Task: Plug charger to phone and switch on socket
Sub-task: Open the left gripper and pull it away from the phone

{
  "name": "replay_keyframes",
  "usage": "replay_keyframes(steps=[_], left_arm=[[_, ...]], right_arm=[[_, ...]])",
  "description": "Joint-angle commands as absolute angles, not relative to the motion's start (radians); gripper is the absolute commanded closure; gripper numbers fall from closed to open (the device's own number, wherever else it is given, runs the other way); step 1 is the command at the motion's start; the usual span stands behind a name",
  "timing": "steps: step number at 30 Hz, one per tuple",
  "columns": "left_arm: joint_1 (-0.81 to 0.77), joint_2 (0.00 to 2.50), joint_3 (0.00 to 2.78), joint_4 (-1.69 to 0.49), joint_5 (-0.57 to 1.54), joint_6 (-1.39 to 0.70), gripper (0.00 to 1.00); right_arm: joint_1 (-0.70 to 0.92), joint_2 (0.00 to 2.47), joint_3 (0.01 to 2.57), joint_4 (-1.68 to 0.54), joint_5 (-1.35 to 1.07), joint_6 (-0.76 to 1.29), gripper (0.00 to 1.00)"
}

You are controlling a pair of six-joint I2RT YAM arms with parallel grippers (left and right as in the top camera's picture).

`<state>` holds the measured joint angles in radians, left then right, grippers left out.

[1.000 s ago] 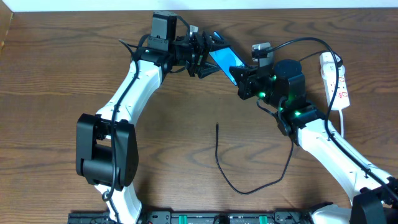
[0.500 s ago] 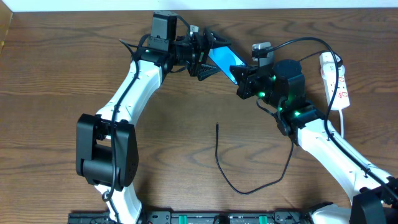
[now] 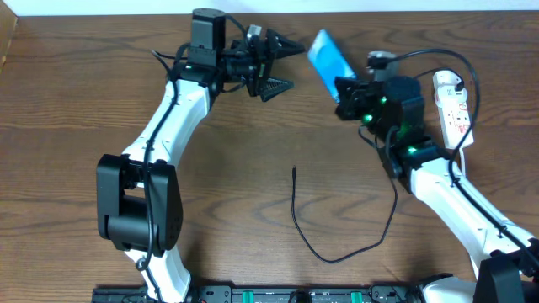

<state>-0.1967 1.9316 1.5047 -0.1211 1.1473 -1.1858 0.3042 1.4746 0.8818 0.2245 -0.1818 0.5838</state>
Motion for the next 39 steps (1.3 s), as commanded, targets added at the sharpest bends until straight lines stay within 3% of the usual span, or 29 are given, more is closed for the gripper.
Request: replay_keyframes(steps=[1, 9, 18, 25, 29, 39], left_arm=[[-0.179, 1.895, 1.529, -0.113, 1.18, -1.188, 0.11], [-0.164, 1.895, 1.529, -0.113, 1.065, -1.187, 0.11], [-0.164, 1.895, 1.529, -0.057, 1.027, -1.188, 0.14], [-0.164, 1.895, 1.529, -0.057, 1.026, -1.187, 0.15], [-0.164, 1.895, 1.529, -0.058, 0.972, -1.188, 0.2], [-0.167, 1.895, 1.529, -0.058, 0.877, -1.289, 0.2]], right_arm=[[0.26, 1.473, 0.896, 0.214, -0.171, 0.9, 0.99], [0.234, 1.473, 0.896, 0.21, -0.36, 1.369, 0.99], [0.236, 1.473, 0.896, 0.3, -0.529, 1.669, 0.99], [0.237, 1.473, 0.896, 0.392, -0.58, 1.797, 0.99], [0.237, 1.473, 0.896, 0.394, -0.6, 1.834, 0.99], [0.271, 1.473, 0.896, 0.426, -0.574, 1.889, 0.99]])
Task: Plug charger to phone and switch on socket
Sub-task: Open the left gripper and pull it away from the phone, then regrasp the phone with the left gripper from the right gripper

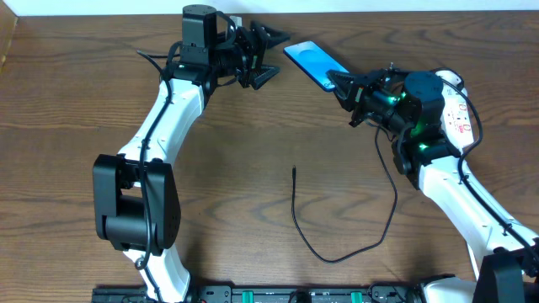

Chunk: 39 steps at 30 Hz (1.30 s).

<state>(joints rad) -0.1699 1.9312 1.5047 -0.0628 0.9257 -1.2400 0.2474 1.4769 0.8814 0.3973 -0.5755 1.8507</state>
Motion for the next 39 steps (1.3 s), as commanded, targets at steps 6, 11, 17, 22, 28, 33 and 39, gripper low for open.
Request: replay_keyframes(steps=[6, 11, 17, 22, 28, 33, 39], left_arm=[[-0.188, 1.895, 1.529, -0.058, 0.874, -1.368, 0.21], [-0.211, 1.895, 1.529, -0.058, 0.873, -1.376, 0.22], [-0.227, 1.895, 1.529, -0.058, 0.873, -1.401, 0.28], [-0.227, 1.895, 1.529, -0.058, 0.873, -1.401, 0.36], [-0.227, 1.895, 1.529, -0.058, 0.872, -1.401, 0.36], [-0.227, 1.895, 1.529, -0.058, 0.844, -1.401, 0.57], [-0.227, 1.895, 1.529, -0.058, 0.844, -1.401, 0.69]], right_arm=[[0.313, 1.473, 0.896, 0.438, -0.521, 1.893, 0.99], [0.341, 1.473, 0.896, 0.439, -0.514, 1.914, 0.99], [0.363, 1.473, 0.896, 0.437, -0.5, 1.914, 0.99], [0.364, 1.473, 0.896, 0.437, -0.499, 1.914, 0.99], [0.364, 1.473, 0.896, 0.434, -0.496, 1.914, 0.99], [0.372, 1.473, 0.896, 0.433, -0.479, 1.914, 0.99], [0.385, 1.473, 0.896, 0.429, -0.469, 1.914, 0.99]])
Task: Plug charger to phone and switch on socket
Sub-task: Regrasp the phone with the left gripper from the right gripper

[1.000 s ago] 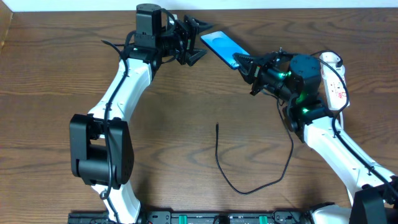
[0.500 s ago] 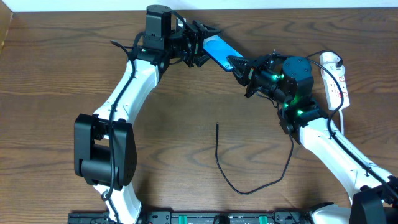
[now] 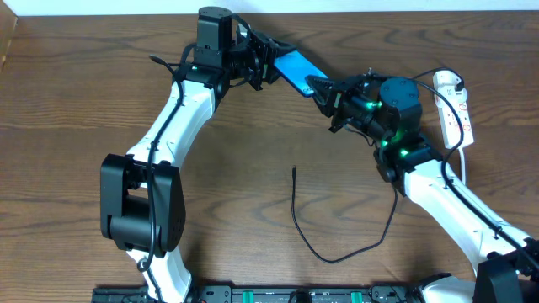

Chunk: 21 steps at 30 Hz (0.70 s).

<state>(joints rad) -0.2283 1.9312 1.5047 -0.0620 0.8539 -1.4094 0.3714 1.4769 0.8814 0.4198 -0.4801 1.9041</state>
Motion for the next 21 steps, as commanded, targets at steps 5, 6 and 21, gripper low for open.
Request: replay_keyframes(steps=[5, 6, 21], left_arm=[[-0.227, 1.895, 1.529, -0.058, 0.844, -1.401, 0.76], [-0.227, 1.895, 1.529, -0.058, 0.844, -1.401, 0.79], [-0.227, 1.895, 1.529, -0.058, 0.844, -1.4, 0.93]], right_arm=[[0.393, 1.473, 0.896, 0.429, -0.466, 1.914, 0.99], [0.395, 1.473, 0.896, 0.428, -0.461, 1.914, 0.99], [0.395, 1.473, 0.896, 0.427, -0.445, 1.914, 0.83]])
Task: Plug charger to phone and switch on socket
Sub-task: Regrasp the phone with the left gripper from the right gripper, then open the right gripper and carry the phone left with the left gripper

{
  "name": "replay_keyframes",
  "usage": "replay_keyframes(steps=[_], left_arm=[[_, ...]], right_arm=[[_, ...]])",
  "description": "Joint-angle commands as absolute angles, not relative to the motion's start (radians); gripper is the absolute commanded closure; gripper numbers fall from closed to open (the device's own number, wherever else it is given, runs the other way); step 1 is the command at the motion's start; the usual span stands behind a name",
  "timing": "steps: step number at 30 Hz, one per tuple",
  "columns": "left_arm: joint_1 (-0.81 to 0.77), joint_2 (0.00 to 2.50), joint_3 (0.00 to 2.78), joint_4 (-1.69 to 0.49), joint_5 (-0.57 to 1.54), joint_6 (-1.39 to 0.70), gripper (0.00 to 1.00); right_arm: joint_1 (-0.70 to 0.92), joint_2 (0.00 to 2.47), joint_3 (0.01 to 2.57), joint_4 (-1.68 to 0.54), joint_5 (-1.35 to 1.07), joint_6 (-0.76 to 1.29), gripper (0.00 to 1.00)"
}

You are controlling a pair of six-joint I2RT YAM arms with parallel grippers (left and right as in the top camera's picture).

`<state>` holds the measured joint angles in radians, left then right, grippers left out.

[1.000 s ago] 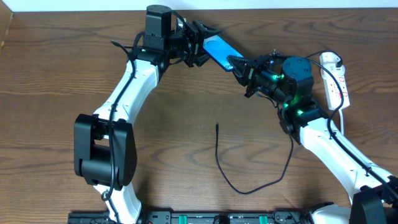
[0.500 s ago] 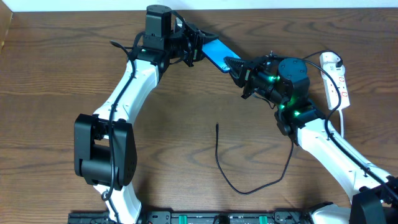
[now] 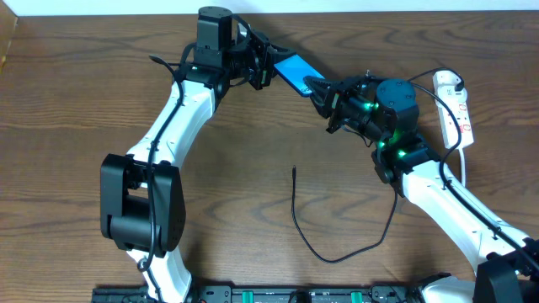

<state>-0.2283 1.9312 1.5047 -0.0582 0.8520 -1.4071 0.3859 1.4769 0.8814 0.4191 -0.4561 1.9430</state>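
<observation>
The blue phone (image 3: pixel 294 69) hangs above the table at the back middle, slanting down to the right. My right gripper (image 3: pixel 317 87) is shut on its lower right end. My left gripper (image 3: pixel 268 64) stands at its upper left end, its fingers spread on either side of that end, and looks open. The black charger cable (image 3: pixel 327 257) lies loose on the table, with its plug tip (image 3: pixel 294 171) pointing away from me at the middle. The white socket strip (image 3: pixel 456 111) lies at the far right, partly behind my right arm.
The cable runs up under my right arm towards the socket strip. The table's back edge (image 3: pixel 379 12) lies close behind both grippers. Brown tabletop (image 3: pixel 76 126) stretches to the left and in front of the cable.
Hardly anything has changed. Phone and both grippers are almost where they were, with the phone's left end a touch deeper between my left fingers.
At first my right gripper held the phone up near the socket strip, with my left gripper open some way to the left. Then the phone was lower and further left. After that its free end had reached my left gripper, where it remains.
</observation>
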Motion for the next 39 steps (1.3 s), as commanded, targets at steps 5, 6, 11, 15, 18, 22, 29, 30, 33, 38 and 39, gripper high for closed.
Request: replay_keyframes(steps=[5, 6, 11, 15, 18, 22, 29, 30, 33, 38, 39], left_arm=[[-0.217, 1.895, 1.529, -0.057, 0.844, -1.4, 0.93], [-0.211, 1.895, 1.529, -0.058, 0.844, -1.4, 0.93], [-0.131, 1.895, 1.529, -0.058, 0.862, -1.4, 0.93], [-0.049, 1.895, 1.529, -0.058, 0.976, -1.4, 0.93], [0.023, 1.895, 1.529, -0.059, 1.143, -1.378, 0.92], [0.107, 1.895, 1.529, -0.059, 1.334, -1.171, 0.92], [0.203, 1.895, 1.529, -0.059, 1.52, -0.935, 0.92], [0.212, 1.895, 1.529, -0.058, 1.536, -0.91, 0.92], [0.235, 1.895, 1.529, -0.059, 1.565, -0.845, 0.93], [0.255, 1.895, 1.527, -0.059, 1.571, -0.8, 0.93], [0.257, 1.895, 1.526, -0.058, 1.571, -0.799, 0.93]], right_arm=[[0.394, 1.473, 0.896, 0.427, -0.443, 1.913, 0.29], [0.393, 1.473, 0.896, 0.427, -0.443, 1.913, 0.18], [0.387, 1.473, 0.896, 0.427, -0.444, 1.814, 0.01], [0.373, 1.473, 0.896, 0.426, -0.456, 1.602, 0.01], [0.367, 1.473, 0.896, 0.405, -0.454, 1.48, 0.01], [0.36, 1.473, 0.896, 0.354, -0.448, 1.459, 0.01], [0.361, 1.473, 0.896, 0.347, -0.399, 1.218, 0.2], [0.361, 1.473, 0.896, 0.347, -0.397, 1.173, 0.21], [0.361, 1.473, 0.896, 0.332, -0.388, 1.095, 0.01], [0.373, 1.473, 0.897, 0.253, -0.343, 1.091, 0.01], [0.377, 1.473, 0.899, 0.234, -0.338, 1.091, 0.01]])
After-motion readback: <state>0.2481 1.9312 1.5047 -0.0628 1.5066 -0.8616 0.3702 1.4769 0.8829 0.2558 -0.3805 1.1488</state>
